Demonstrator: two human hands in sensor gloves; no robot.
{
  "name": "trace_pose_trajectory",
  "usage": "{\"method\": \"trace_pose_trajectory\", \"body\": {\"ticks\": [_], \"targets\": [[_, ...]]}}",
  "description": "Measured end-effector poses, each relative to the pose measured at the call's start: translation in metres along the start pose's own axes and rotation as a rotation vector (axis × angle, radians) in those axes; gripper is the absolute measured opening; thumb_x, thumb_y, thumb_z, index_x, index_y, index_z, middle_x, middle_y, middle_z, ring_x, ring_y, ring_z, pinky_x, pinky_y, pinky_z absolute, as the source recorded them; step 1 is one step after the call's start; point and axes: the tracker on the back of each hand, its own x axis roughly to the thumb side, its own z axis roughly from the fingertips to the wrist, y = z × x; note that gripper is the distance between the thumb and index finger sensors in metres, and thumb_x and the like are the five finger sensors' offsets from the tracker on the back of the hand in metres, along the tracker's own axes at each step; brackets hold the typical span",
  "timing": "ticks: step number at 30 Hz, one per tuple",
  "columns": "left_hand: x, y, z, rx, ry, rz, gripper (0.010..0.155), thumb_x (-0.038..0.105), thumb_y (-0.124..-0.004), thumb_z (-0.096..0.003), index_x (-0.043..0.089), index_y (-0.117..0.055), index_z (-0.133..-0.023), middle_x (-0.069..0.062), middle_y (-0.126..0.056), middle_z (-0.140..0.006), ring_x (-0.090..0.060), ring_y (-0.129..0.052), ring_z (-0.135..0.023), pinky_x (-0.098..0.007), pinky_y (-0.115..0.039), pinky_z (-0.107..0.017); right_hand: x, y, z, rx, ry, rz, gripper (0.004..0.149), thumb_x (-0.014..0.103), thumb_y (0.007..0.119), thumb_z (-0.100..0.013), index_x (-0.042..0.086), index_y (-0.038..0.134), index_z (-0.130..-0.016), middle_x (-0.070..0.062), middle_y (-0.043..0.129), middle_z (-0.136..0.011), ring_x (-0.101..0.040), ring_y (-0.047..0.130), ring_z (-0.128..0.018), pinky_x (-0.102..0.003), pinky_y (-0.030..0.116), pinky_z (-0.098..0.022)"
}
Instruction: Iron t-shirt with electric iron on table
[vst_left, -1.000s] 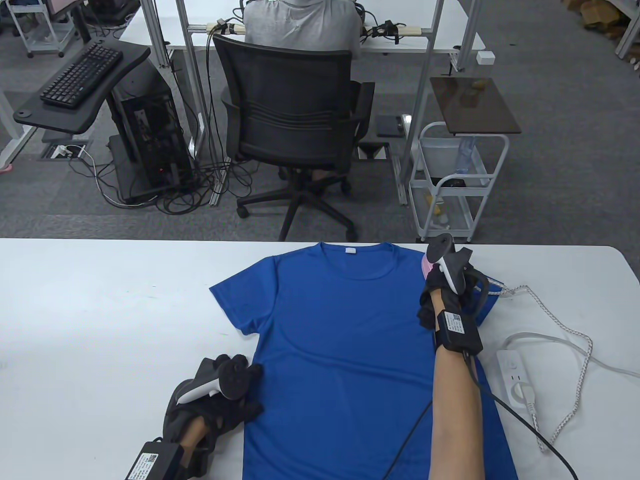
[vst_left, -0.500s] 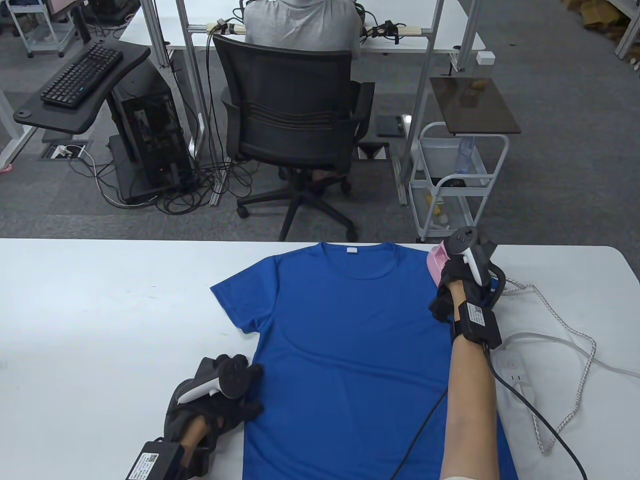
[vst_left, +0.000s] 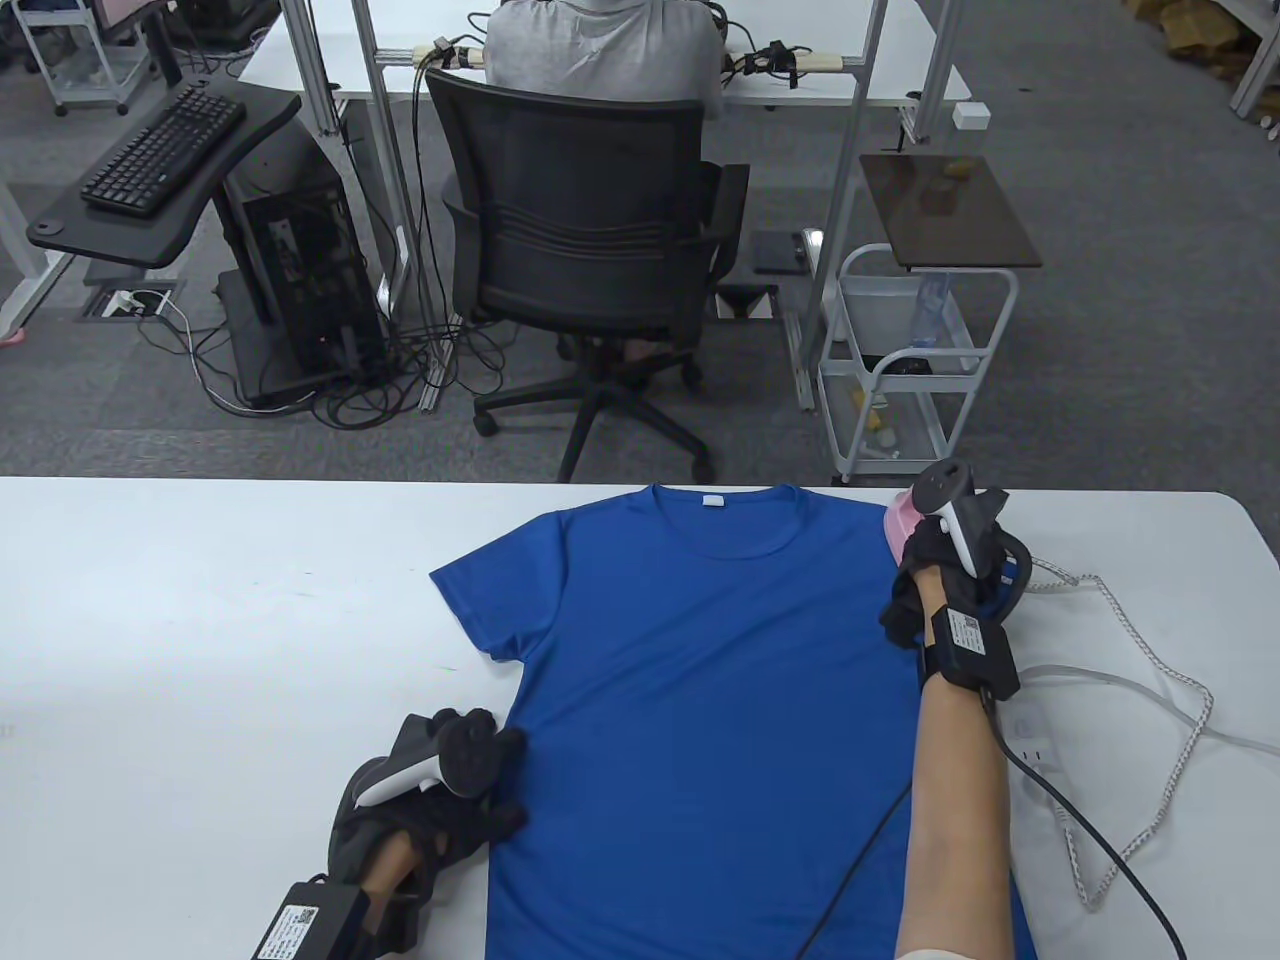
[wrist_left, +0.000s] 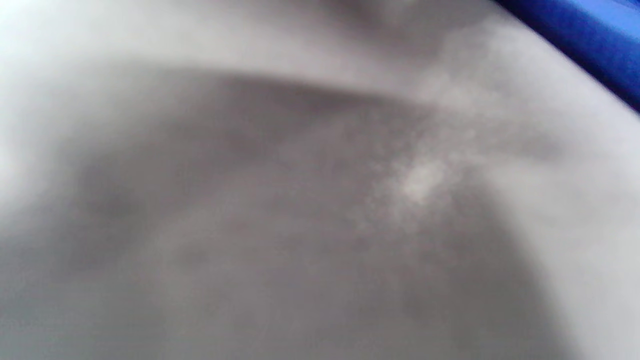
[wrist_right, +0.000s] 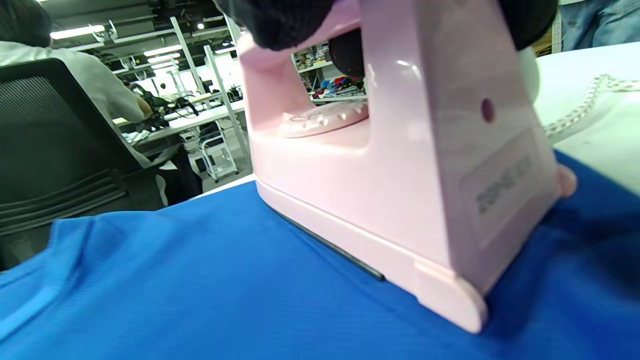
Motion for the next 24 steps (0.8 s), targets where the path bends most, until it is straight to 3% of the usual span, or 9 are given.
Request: {"method": "trace_pose_trajectory", "body": {"ticks": [9, 14, 19, 24], "targets": [[-0.001, 0.002, 0.001, 0.008, 0.004, -0.032, 0.081, 0.063, -0.054, -0.0473, 0.037, -0.004, -0.106, -0.001, 0.007, -0.111, -0.038, 0.007, -0.102, -0.060, -0.009, -0.070, -0.037, -0.011, -0.013, -0.012, 0.069, 0.099, 0.062, 0.022, 0.074, -0.046, 0.044, 0.053, -0.100, -0.021, 0.074, -0.101, -0.040, 0.088, -0.078, -0.059, 0.074, -0.058], [-0.003, 0.003, 0.003, 0.010, 0.010, -0.063, 0.081, 0.063, -0.054, -0.0471, 0.037, -0.006, -0.107, 0.000, 0.005, -0.112, -0.038, 0.004, -0.104, -0.060, -0.012, -0.071, -0.045, -0.016, -0.006, -0.026, 0.046, 0.196, 0.066, 0.021, 0.074, -0.047, 0.039, 0.047, -0.104, -0.024, 0.072, -0.100, -0.041, 0.088, -0.077, -0.060, 0.074, -0.058], [-0.005, 0.003, 0.004, 0.012, 0.007, -0.069, 0.081, 0.063, -0.056, -0.0472, 0.036, -0.007, -0.107, 0.001, 0.003, -0.112, -0.037, 0.001, -0.105, -0.060, -0.014, -0.072, -0.035, -0.039, 0.020, -0.087, -0.087, 0.123, 0.066, 0.022, 0.073, -0.048, 0.033, 0.045, -0.106, -0.025, 0.072, -0.098, -0.041, 0.089, -0.073, -0.059, 0.076, -0.055], [-0.007, 0.004, 0.005, 0.023, 0.004, -0.074, 0.081, 0.062, -0.057, -0.0472, 0.035, -0.010, -0.107, 0.001, 0.000, -0.113, -0.036, -0.002, -0.106, -0.060, -0.016, -0.073, -0.022, -0.051, 0.053, 0.009, -0.217, -0.031, 0.065, 0.022, 0.073, -0.047, 0.033, 0.047, -0.106, -0.026, 0.073, -0.097, -0.041, 0.090, -0.072, -0.058, 0.076, -0.055]]}}
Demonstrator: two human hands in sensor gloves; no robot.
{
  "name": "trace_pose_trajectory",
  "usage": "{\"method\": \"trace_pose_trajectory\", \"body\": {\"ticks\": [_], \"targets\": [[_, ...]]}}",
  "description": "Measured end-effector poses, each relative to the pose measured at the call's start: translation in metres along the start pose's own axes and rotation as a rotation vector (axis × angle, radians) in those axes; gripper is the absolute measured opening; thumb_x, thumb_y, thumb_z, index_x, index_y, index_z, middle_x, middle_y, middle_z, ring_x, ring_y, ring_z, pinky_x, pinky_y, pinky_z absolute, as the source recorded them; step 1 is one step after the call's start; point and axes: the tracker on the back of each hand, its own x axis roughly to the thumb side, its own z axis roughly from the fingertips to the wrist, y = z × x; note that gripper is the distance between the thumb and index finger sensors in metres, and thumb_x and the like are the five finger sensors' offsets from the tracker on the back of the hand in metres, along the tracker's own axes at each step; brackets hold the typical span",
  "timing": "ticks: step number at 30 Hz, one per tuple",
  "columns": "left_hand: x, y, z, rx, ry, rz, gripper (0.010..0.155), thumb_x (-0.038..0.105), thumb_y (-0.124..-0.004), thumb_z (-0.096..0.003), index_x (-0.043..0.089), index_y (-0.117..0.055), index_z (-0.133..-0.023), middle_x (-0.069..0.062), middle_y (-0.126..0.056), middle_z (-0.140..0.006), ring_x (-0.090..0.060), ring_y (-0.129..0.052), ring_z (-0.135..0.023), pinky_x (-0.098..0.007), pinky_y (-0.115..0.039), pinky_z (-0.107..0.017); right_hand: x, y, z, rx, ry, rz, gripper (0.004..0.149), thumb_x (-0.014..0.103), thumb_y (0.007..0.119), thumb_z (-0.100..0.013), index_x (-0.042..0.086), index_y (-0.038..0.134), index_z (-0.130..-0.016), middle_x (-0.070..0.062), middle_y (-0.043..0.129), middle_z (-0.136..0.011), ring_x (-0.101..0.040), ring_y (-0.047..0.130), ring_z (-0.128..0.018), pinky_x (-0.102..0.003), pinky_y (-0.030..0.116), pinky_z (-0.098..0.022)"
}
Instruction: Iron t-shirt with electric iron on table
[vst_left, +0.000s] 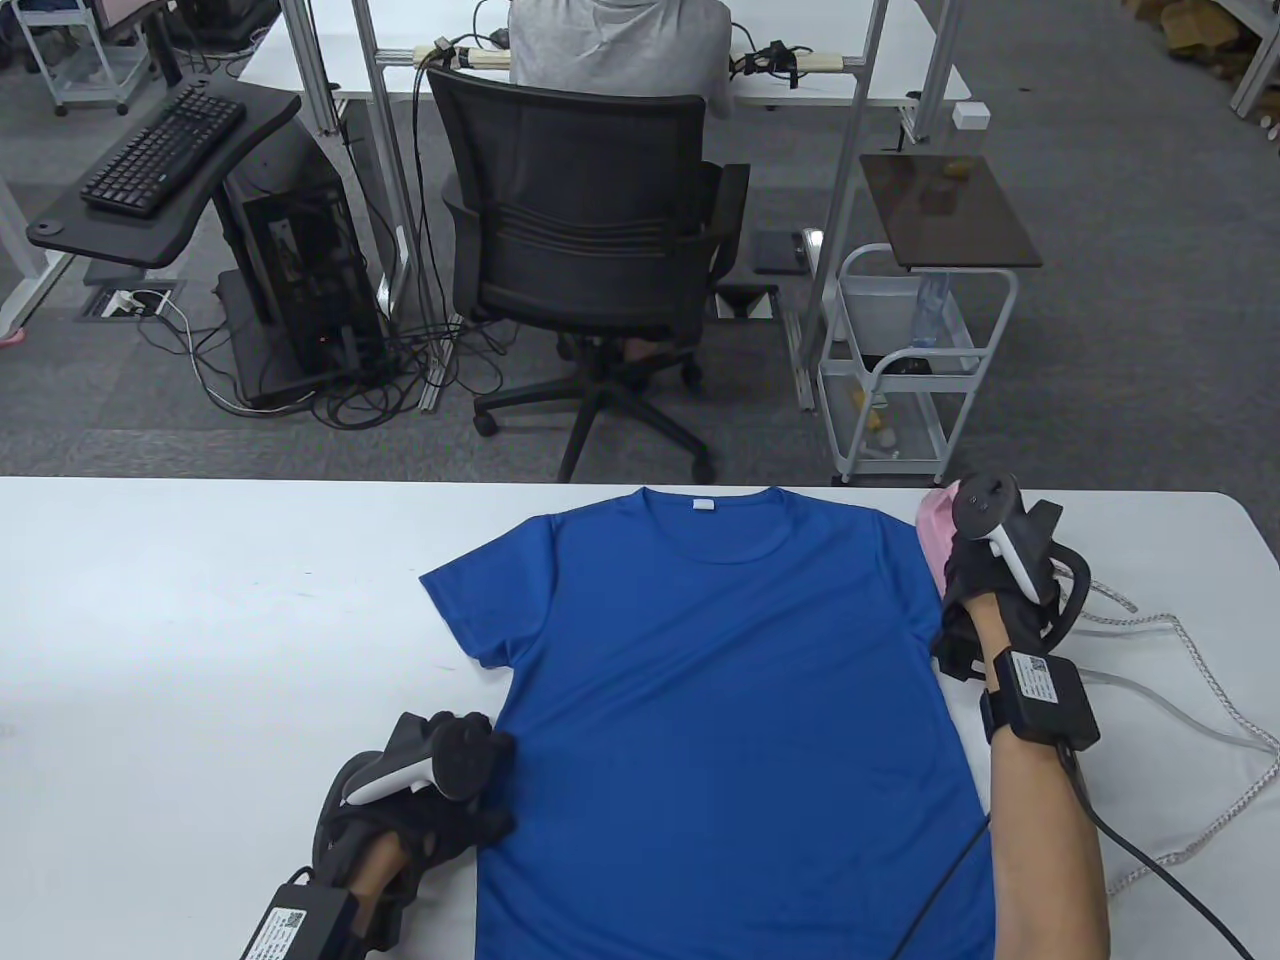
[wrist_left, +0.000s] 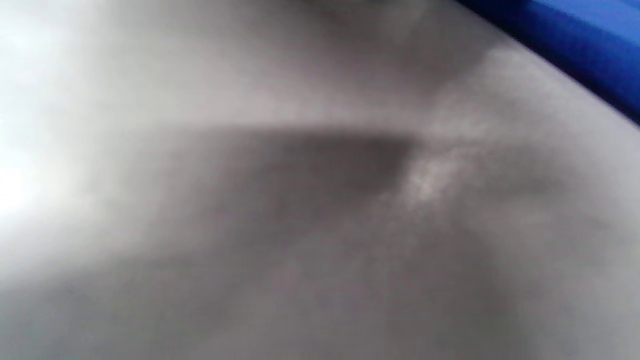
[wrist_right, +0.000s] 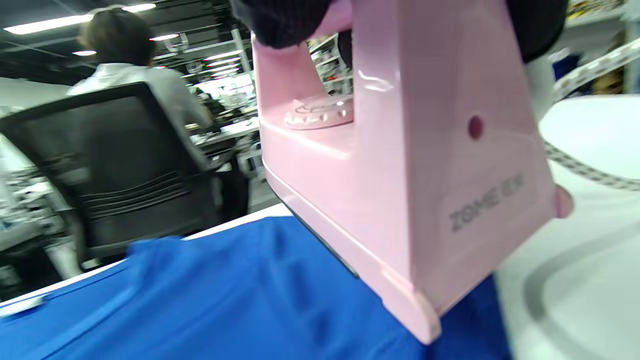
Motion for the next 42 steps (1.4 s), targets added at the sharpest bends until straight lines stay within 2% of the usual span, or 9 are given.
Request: {"method": "trace_pose_trajectory", "body": {"ticks": [3, 8, 25, 29, 30, 31, 35, 38, 42], "targets": [[-0.003, 0.000, 0.001, 0.003, -0.006, 0.010, 0.081, 0.062, -0.059, -0.0471, 0.035, -0.012, -0.107, 0.002, -0.001, -0.114, -0.035, -0.002, -0.106, -0.060, -0.016, -0.073, 0.009, 0.016, 0.017, 0.080, -0.087, -0.005, 0.065, 0.023, 0.074, -0.047, 0.034, 0.048, -0.106, -0.025, 0.075, -0.096, -0.040, 0.090, -0.072, -0.058, 0.077, -0.054], [-0.009, -0.001, 0.005, -0.004, 0.000, 0.006, 0.082, 0.062, -0.060, -0.0470, 0.035, -0.012, -0.107, 0.004, -0.002, -0.114, -0.033, -0.003, -0.107, -0.062, -0.017, -0.073, 0.006, 0.041, 0.026, 0.111, -0.065, 0.124, 0.065, 0.023, 0.075, -0.045, 0.038, 0.051, -0.103, -0.023, 0.075, -0.096, -0.039, 0.091, -0.073, -0.057, 0.077, -0.055], [-0.008, -0.002, 0.007, -0.005, 0.008, 0.024, 0.081, 0.062, -0.060, -0.0470, 0.035, -0.012, -0.107, 0.004, -0.001, -0.114, -0.033, -0.002, -0.107, -0.062, -0.016, -0.072, -0.037, 0.026, 0.009, 0.037, 0.141, 0.159, 0.061, 0.023, 0.079, -0.042, 0.043, 0.059, -0.096, -0.020, 0.080, -0.096, -0.039, 0.094, -0.073, -0.057, 0.079, -0.056], [-0.008, -0.002, 0.007, -0.009, 0.009, 0.027, 0.081, 0.062, -0.060, -0.0470, 0.035, -0.012, -0.107, 0.004, -0.001, -0.113, -0.032, -0.001, -0.107, -0.062, -0.016, -0.072, -0.042, 0.026, 0.003, 0.011, 0.169, 0.213, 0.062, 0.023, 0.078, -0.044, 0.040, 0.056, -0.100, -0.021, 0.079, -0.096, -0.040, 0.094, -0.073, -0.057, 0.079, -0.056], [-0.008, -0.002, 0.007, -0.009, 0.009, 0.028, 0.081, 0.062, -0.060, -0.0471, 0.035, -0.011, -0.107, 0.004, -0.001, -0.113, -0.033, -0.001, -0.107, -0.062, -0.015, -0.072, -0.041, 0.024, 0.002, -0.006, 0.172, 0.229, 0.064, 0.023, 0.078, -0.044, 0.037, 0.054, -0.102, -0.021, 0.078, -0.096, -0.040, 0.093, -0.073, -0.057, 0.078, -0.056], [-0.008, -0.002, 0.007, -0.010, 0.008, 0.032, 0.081, 0.062, -0.060, -0.0471, 0.035, -0.011, -0.107, 0.004, -0.001, -0.113, -0.033, -0.001, -0.107, -0.062, -0.015, -0.072, -0.040, 0.022, 0.002, -0.015, 0.176, 0.229, 0.069, 0.023, 0.078, -0.044, 0.028, 0.049, -0.107, -0.020, 0.077, -0.096, -0.039, 0.092, -0.074, -0.057, 0.077, -0.057], [-0.008, -0.002, 0.007, -0.013, 0.005, 0.039, 0.081, 0.062, -0.060, -0.0471, 0.035, -0.011, -0.107, 0.004, 0.000, -0.113, -0.032, 0.000, -0.106, -0.062, -0.014, -0.072, -0.037, 0.000, 0.003, -0.056, 0.154, -0.027, 0.078, 0.022, 0.079, -0.043, 0.013, 0.039, -0.109, -0.020, 0.074, -0.096, -0.039, 0.089, -0.075, -0.058, 0.075, -0.057], [-0.008, -0.002, 0.006, -0.016, 0.004, 0.042, 0.082, 0.062, -0.060, -0.0472, 0.035, -0.011, -0.107, 0.003, 0.000, -0.113, -0.033, 0.001, -0.106, -0.062, -0.014, -0.072, -0.037, -0.015, 0.004, 0.011, 0.134, -0.283, 0.079, 0.020, 0.080, -0.042, 0.010, 0.041, -0.110, -0.021, 0.070, -0.095, -0.040, 0.083, -0.075, -0.061, 0.069, -0.057], [-0.008, -0.002, 0.006, -0.016, -0.001, 0.049, 0.082, 0.062, -0.060, -0.0472, 0.035, -0.010, -0.107, 0.003, 0.001, -0.112, -0.032, 0.002, -0.106, -0.063, -0.013, -0.071, -0.039, -0.022, 0.004, 0.014, 0.153, -0.351, 0.072, 0.020, 0.081, -0.042, 0.010, 0.049, -0.105, -0.018, 0.067, -0.093, -0.039, 0.078, -0.077, -0.062, 0.063, -0.059]]}}
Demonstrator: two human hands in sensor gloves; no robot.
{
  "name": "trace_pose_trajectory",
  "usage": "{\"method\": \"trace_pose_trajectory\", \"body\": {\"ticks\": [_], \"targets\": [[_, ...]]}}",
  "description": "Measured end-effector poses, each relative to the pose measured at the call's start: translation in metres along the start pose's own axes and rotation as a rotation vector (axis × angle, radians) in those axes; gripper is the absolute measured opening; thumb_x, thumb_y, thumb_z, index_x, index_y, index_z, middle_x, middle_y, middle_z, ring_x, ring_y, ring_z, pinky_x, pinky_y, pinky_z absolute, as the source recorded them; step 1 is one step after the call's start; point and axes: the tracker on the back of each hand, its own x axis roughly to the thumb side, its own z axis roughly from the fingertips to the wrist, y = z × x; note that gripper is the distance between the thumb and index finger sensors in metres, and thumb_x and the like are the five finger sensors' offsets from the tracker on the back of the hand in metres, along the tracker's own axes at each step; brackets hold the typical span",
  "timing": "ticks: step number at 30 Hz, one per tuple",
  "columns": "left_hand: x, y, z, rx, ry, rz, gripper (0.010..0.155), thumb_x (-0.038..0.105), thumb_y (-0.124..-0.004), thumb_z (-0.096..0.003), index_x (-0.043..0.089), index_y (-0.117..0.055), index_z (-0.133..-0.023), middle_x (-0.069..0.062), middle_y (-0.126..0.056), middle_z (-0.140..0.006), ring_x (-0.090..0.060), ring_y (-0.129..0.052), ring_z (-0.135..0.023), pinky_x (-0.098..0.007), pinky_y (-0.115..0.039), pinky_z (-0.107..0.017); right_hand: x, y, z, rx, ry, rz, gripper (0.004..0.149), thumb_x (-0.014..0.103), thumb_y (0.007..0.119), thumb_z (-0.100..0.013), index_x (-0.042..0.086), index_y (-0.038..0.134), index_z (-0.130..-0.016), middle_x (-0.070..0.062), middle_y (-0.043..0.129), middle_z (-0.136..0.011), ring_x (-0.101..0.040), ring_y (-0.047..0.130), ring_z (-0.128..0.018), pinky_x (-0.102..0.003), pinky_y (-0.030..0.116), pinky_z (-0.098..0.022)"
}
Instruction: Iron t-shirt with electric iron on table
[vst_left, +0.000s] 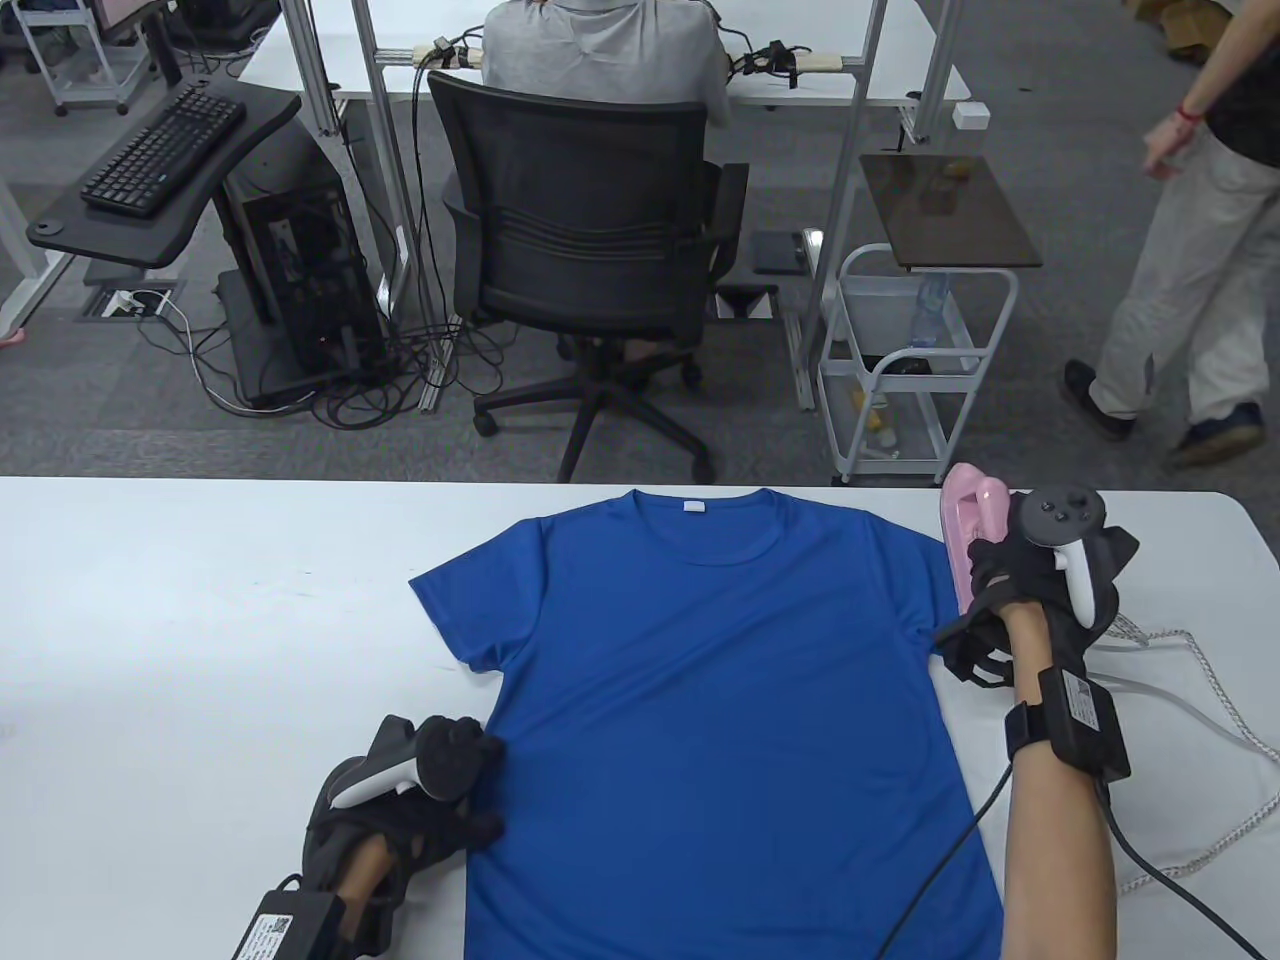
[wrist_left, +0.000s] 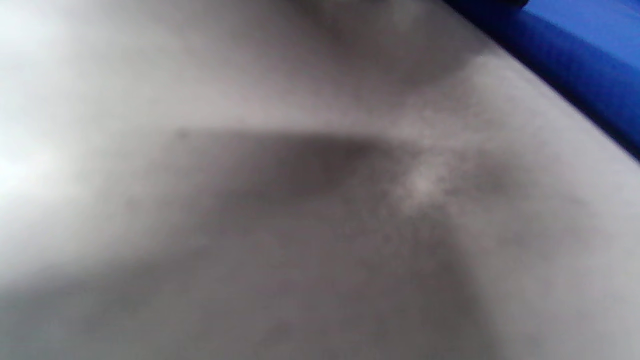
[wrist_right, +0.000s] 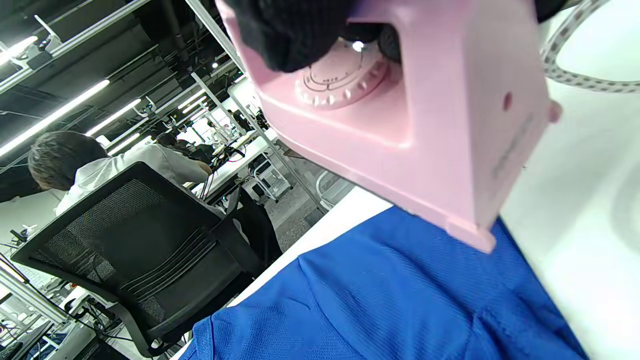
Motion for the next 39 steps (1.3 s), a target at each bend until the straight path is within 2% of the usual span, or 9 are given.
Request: {"method": "trace_pose_trajectory", "body": {"ticks": [3, 7, 9, 14, 17, 22, 29, 34, 39], "targets": [[0.000, 0.000, 0.000, 0.001, -0.003, 0.003, 0.082, 0.062, -0.060, -0.0474, 0.035, -0.010, -0.107, 0.003, 0.001, -0.112, -0.033, 0.002, -0.105, -0.063, -0.012, -0.071, -0.011, 0.001, -0.004, -0.081, 0.071, 0.002, 0.064, 0.021, 0.082, -0.041, 0.014, 0.053, -0.097, -0.013, 0.066, -0.091, -0.037, 0.078, -0.078, -0.062, 0.064, -0.060], [0.000, -0.001, 0.000, 0.004, -0.007, 0.017, 0.082, 0.061, -0.060, -0.0475, 0.034, -0.010, -0.107, 0.003, 0.002, -0.112, -0.033, 0.003, -0.105, -0.063, -0.011, -0.070, -0.036, 0.007, -0.010, -0.192, 0.186, -0.042, 0.057, 0.026, 0.084, -0.038, 0.016, 0.058, -0.088, -0.010, 0.069, -0.087, -0.031, 0.083, -0.078, -0.057, 0.074, -0.058], [0.000, 0.000, 0.000, 0.002, -0.005, 0.015, 0.082, 0.061, -0.059, -0.0475, 0.034, -0.010, -0.107, 0.003, 0.002, -0.112, -0.033, 0.003, -0.105, -0.063, -0.011, -0.070, -0.046, 0.010, -0.013, -0.190, 0.214, -0.014, 0.056, 0.028, 0.084, -0.037, 0.017, 0.060, -0.086, -0.009, 0.071, -0.086, -0.030, 0.086, -0.077, -0.055, 0.076, -0.057], [0.000, 0.000, 0.000, -0.002, -0.007, 0.016, 0.082, 0.061, -0.059, -0.0476, 0.034, -0.010, -0.106, 0.003, 0.002, -0.112, -0.033, 0.004, -0.105, -0.063, -0.011, -0.070, -0.069, 0.023, -0.018, -0.192, 0.277, -0.097, 0.055, 0.030, 0.084, -0.035, 0.016, 0.062, -0.084, -0.009, 0.072, -0.084, -0.030, 0.088, -0.077, -0.055, 0.080, -0.056], [0.000, 0.000, 0.000, -0.002, -0.009, 0.023, 0.082, 0.061, -0.059, -0.0477, 0.034, -0.009, -0.106, 0.003, 0.002, -0.112, -0.033, 0.004, -0.104, -0.062, -0.010, -0.070, -0.082, 0.029, -0.020, -0.195, 0.298, -0.224, 0.055, 0.030, 0.085, -0.034, 0.017, 0.061, -0.082, -0.008, 0.071, -0.084, -0.029, 0.087, -0.078, -0.054, 0.079, -0.057], [0.000, 0.000, -0.001, -0.005, -0.010, 0.024, 0.082, 0.061, -0.059, -0.0477, 0.034, -0.009, -0.106, 0.003, 0.003, -0.111, -0.033, 0.004, -0.104, -0.062, -0.010, -0.069, -0.091, 0.033, -0.016, -0.217, 0.335, -0.218, 0.054, 0.031, 0.089, -0.033, 0.020, 0.065, -0.079, -0.005, 0.072, -0.084, -0.026, 0.088, -0.078, -0.051, 0.082, -0.057], [0.001, 0.000, -0.001, -0.005, -0.014, 0.026, 0.082, 0.061, -0.059, -0.0477, 0.034, -0.009, -0.106, 0.002, 0.003, -0.111, -0.034, 0.005, -0.104, -0.063, -0.009, -0.069, -0.092, 0.036, -0.002, -0.170, 0.366, -0.262, 0.053, 0.038, 0.089, -0.040, 0.017, 0.067, -0.083, -0.009, 0.071, -0.091, -0.033, 0.084, -0.083, -0.057, 0.077, -0.058], [0.001, 0.000, -0.001, -0.005, -0.018, 0.030, 0.082, 0.061, -0.059, -0.0478, 0.033, -0.008, -0.106, 0.002, 0.003, -0.111, -0.034, 0.005, -0.103, -0.063, -0.009, -0.069, -0.092, 0.039, 0.012, -0.130, 0.377, -0.295, 0.062, 0.042, 0.087, -0.042, 0.012, 0.067, -0.092, -0.017, 0.067, -0.096, -0.045, 0.080, -0.087, -0.060, 0.074, -0.058], [0.001, 0.000, -0.001, -0.001, -0.020, 0.033, 0.082, 0.061, -0.059, -0.0479, 0.033, -0.009, -0.106, 0.002, 0.003, -0.111, -0.034, 0.006, -0.103, -0.063, -0.008, -0.068, -0.092, 0.038, 0.025, -0.097, 0.344, -0.343, 0.074, 0.041, 0.085, -0.043, 0.005, 0.057, -0.102, -0.027, 0.060, -0.100, -0.053, 0.075, -0.086, -0.061, 0.071, -0.059]]}}
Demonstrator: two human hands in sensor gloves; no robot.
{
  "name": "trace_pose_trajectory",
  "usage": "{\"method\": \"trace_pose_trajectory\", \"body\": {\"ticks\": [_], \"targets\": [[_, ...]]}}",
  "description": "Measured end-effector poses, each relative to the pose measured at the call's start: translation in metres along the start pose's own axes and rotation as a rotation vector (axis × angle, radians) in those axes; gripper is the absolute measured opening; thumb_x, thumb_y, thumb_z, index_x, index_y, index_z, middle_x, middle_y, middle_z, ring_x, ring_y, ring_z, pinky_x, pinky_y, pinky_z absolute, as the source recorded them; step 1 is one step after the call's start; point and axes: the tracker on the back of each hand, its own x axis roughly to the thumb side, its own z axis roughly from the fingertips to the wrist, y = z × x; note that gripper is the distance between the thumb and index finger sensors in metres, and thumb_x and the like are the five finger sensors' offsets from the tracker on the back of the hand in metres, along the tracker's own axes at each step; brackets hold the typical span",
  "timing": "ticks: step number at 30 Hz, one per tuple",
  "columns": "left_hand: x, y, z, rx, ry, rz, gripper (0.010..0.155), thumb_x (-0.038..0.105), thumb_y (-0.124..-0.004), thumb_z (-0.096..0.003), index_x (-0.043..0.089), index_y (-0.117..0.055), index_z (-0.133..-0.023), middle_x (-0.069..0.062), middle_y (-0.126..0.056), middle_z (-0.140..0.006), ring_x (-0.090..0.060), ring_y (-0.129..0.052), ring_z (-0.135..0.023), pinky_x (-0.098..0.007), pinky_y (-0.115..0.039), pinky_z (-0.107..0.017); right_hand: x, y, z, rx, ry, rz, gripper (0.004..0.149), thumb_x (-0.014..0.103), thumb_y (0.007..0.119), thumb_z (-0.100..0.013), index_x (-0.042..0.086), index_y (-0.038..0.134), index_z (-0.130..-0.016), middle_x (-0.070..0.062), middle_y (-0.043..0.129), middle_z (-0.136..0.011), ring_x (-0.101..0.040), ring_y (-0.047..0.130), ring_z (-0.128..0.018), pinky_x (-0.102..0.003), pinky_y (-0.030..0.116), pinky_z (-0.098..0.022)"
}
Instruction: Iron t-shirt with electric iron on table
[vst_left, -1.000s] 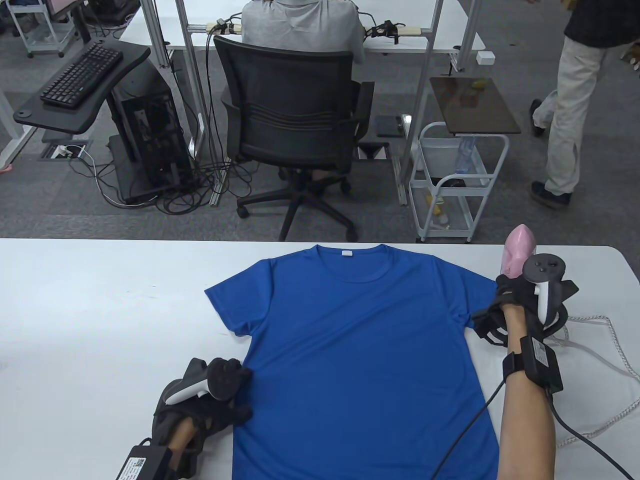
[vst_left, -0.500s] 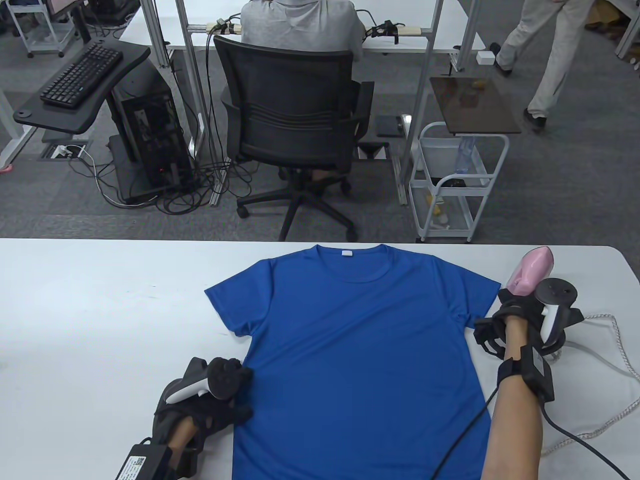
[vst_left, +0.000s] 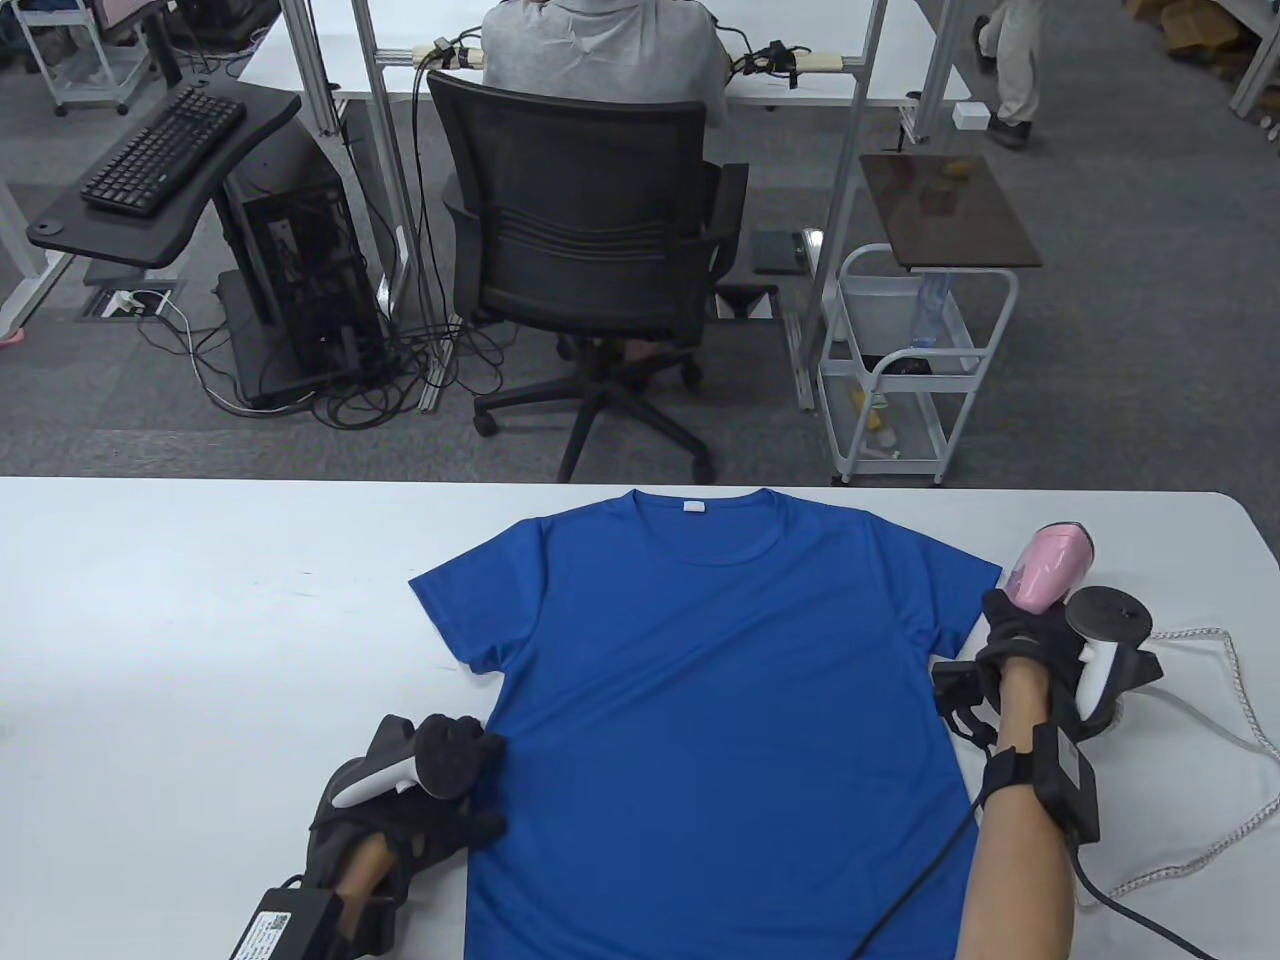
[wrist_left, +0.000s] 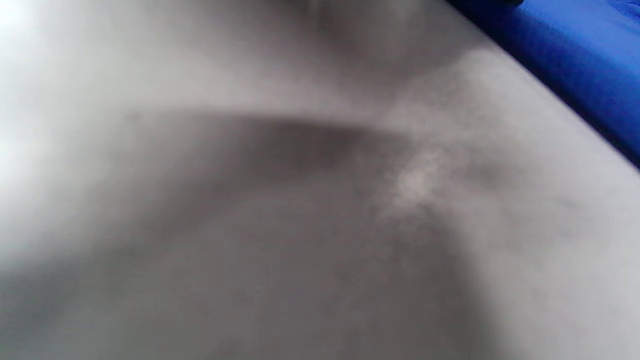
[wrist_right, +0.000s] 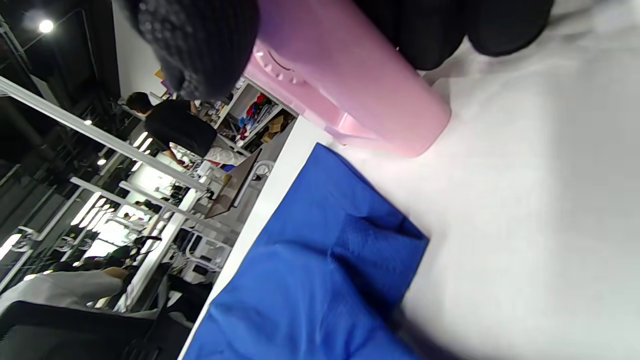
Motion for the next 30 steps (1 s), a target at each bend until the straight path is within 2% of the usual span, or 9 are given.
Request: {"method": "trace_pose_trajectory", "body": {"ticks": [6, 11, 14, 17, 21, 30], "targets": [[0.000, -0.001, 0.000, 0.007, -0.002, 0.009, 0.082, 0.061, -0.059, -0.0478, 0.033, -0.009, -0.106, 0.002, 0.003, -0.111, -0.034, 0.006, -0.103, -0.062, -0.007, -0.068, 0.003, -0.016, 0.021, 0.035, -0.021, 0.009, 0.078, 0.040, 0.082, -0.046, 0.000, 0.053, -0.105, -0.033, 0.058, -0.100, -0.056, 0.075, -0.085, -0.062, 0.070, -0.059], [0.000, -0.001, 0.001, 0.010, 0.003, 0.007, 0.082, 0.061, -0.059, -0.0479, 0.033, -0.009, -0.107, 0.002, 0.003, -0.111, -0.034, 0.006, -0.104, -0.063, -0.008, -0.068, 0.005, -0.041, 0.041, 0.020, -0.069, 0.077, 0.068, 0.040, 0.076, -0.049, 0.001, 0.063, -0.103, -0.033, 0.066, -0.098, -0.056, 0.080, -0.082, -0.063, 0.071, -0.058], [0.001, -0.001, 0.001, 0.010, 0.005, 0.004, 0.082, 0.061, -0.059, -0.0478, 0.033, -0.009, -0.106, 0.001, 0.003, -0.111, -0.035, 0.005, -0.104, -0.063, -0.008, -0.069, 0.005, -0.050, 0.050, 0.033, -0.141, 0.215, 0.059, 0.041, 0.074, -0.050, 0.008, 0.073, -0.099, -0.027, 0.076, -0.095, -0.052, 0.085, -0.080, -0.062, 0.073, -0.058], [0.001, -0.001, 0.001, 0.009, 0.006, 0.004, 0.082, 0.061, -0.058, -0.0478, 0.033, -0.008, -0.106, 0.002, 0.004, -0.111, -0.034, 0.006, -0.103, -0.062, -0.008, -0.068, 0.002, -0.046, 0.056, 0.109, -0.204, 0.436, 0.058, 0.041, 0.072, -0.051, 0.011, 0.074, -0.101, -0.026, 0.079, -0.096, -0.054, 0.082, -0.082, -0.065, 0.070, -0.059], [0.001, -0.001, 0.001, 0.006, 0.008, 0.002, 0.082, 0.061, -0.058, -0.0478, 0.033, -0.008, -0.106, 0.002, 0.004, -0.111, -0.034, 0.006, -0.103, -0.063, -0.007, -0.068, -0.007, -0.031, 0.063, 0.221, -0.219, 0.732, 0.059, 0.043, 0.069, -0.051, 0.015, 0.070, -0.104, -0.024, 0.075, -0.102, -0.056, 0.077, -0.087, -0.067, 0.065, -0.062], [0.002, -0.002, 0.001, 0.005, 0.007, 0.001, 0.082, 0.061, -0.057, -0.0479, 0.033, -0.007, -0.106, 0.001, 0.004, -0.111, -0.035, 0.007, -0.103, -0.063, -0.007, -0.068, -0.012, -0.017, 0.073, 0.197, -0.286, 0.884, 0.058, 0.042, 0.069, -0.051, 0.016, 0.071, -0.103, -0.024, 0.072, -0.104, -0.052, 0.077, -0.090, -0.068, 0.065, -0.062]]}}
